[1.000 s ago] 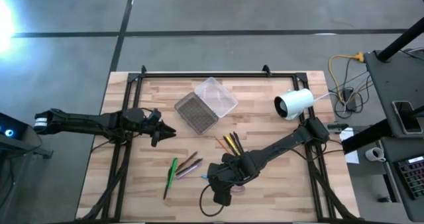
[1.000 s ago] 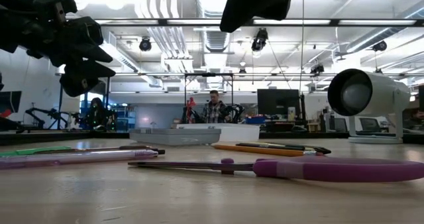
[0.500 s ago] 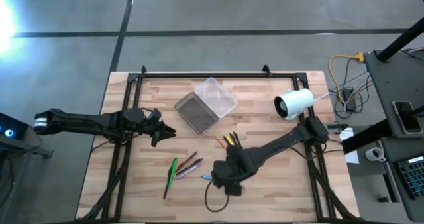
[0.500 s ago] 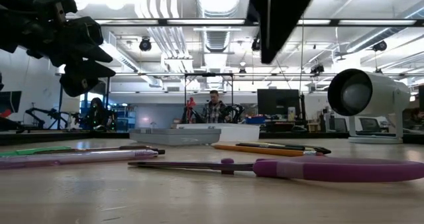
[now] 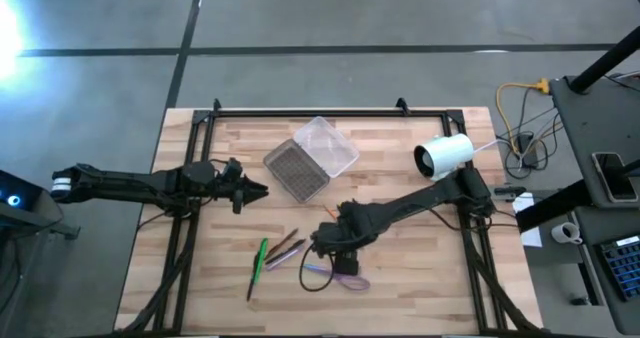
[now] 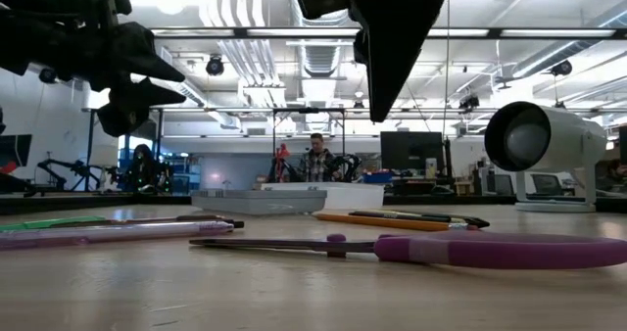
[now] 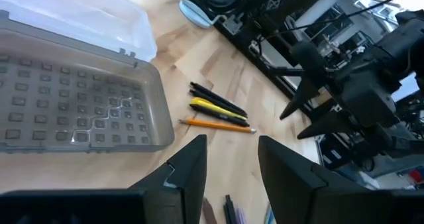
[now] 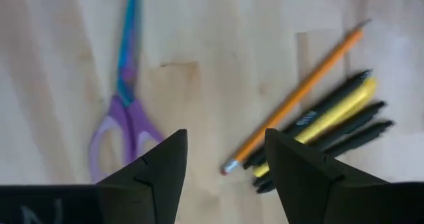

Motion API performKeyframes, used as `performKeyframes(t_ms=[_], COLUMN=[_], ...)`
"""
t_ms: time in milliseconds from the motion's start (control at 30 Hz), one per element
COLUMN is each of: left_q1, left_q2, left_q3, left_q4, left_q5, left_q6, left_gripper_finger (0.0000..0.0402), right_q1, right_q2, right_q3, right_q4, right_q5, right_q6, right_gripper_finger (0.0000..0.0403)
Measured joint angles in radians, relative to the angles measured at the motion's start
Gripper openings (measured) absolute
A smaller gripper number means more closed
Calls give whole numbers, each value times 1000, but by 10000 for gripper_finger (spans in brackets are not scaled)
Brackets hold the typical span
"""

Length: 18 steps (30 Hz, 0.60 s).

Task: Pick & place school supplies into a supply box
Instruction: Put the violet scissors into the black supply box

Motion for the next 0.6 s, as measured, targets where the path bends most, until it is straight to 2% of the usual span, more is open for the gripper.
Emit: performKeyframes(t_ms=[400,600], left_q1=[0,0], left_q2=[0,0], left_q3=[-2,-2], left_q4=[0,0], left_q5=[3,4], left_q6=[0,0], left_gripper_finger=[120,120], right_q1=[-4,9], right_q2=[0,0], right_q3=[-2,-2], right_q4=[24,31], right_q5=[-5,-8], right_q6=[273,287], right_gripper_finger=[194,194])
